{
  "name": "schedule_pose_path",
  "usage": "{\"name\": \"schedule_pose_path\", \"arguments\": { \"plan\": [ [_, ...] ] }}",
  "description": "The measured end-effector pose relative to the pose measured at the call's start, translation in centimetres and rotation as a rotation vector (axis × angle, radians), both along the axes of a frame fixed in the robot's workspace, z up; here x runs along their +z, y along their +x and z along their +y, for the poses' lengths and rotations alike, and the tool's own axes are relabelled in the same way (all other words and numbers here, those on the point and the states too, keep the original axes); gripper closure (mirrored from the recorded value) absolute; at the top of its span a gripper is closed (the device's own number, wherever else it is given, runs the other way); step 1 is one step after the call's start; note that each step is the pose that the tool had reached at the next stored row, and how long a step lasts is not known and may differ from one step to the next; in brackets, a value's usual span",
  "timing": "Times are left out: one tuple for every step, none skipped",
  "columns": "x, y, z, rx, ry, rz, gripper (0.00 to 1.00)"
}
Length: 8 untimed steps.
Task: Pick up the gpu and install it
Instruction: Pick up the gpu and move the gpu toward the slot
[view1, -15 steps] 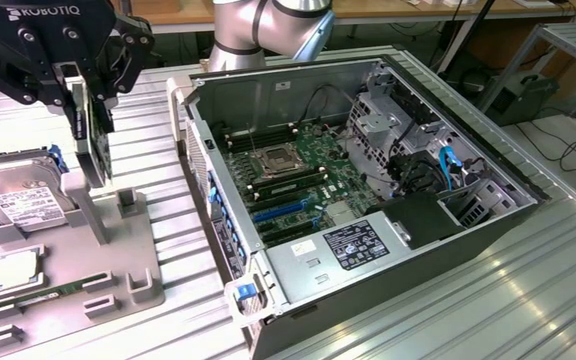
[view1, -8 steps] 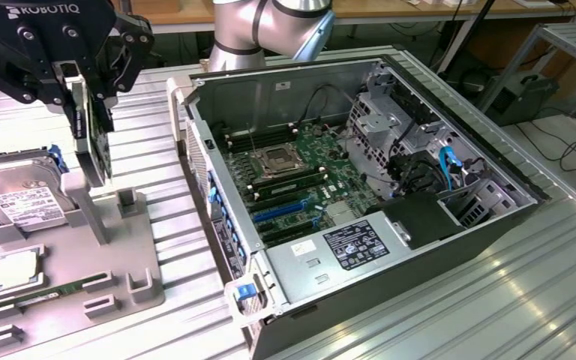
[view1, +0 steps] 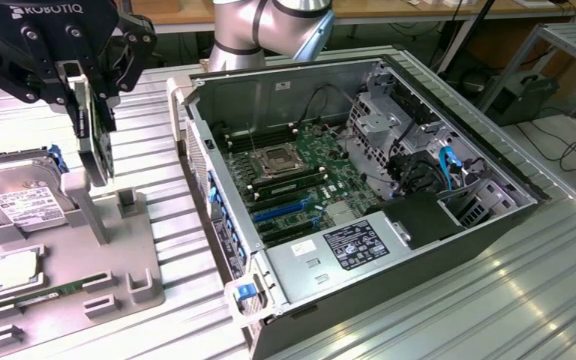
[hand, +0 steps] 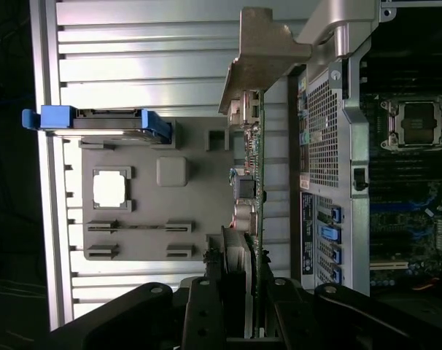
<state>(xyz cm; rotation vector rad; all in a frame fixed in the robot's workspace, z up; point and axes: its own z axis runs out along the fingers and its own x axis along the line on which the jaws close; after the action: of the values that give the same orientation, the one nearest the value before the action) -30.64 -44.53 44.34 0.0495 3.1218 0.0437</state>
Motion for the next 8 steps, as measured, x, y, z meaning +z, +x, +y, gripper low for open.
{"name": "schedule_pose_path", "arguments": {
  "plan": [
    [0.00, 0.09, 0.00, 0.000, 0.0001, -0.0001, 0.73],
    [-0.01, 0.16, 0.00, 0.000, 0.0002, -0.0001, 0.73],
    [-0.01, 0.22, 0.00, 0.000, 0.0002, -0.0001, 0.73],
    [0.00, 0.26, 0.00, 0.000, 0.0001, -0.0001, 0.73],
    [-0.01, 0.29, 0.00, 0.000, 0.0001, -0.0001, 0.73],
    [-0.01, 0.33, 0.00, 0.000, 0.0001, -0.0001, 0.73],
    [-0.01, 0.39, 0.00, 0.000, 0.0002, -0.0001, 0.73],
    [-0.01, 0.45, 0.00, 0.000, 0.0001, -0.0001, 0.73]
  ]
}}
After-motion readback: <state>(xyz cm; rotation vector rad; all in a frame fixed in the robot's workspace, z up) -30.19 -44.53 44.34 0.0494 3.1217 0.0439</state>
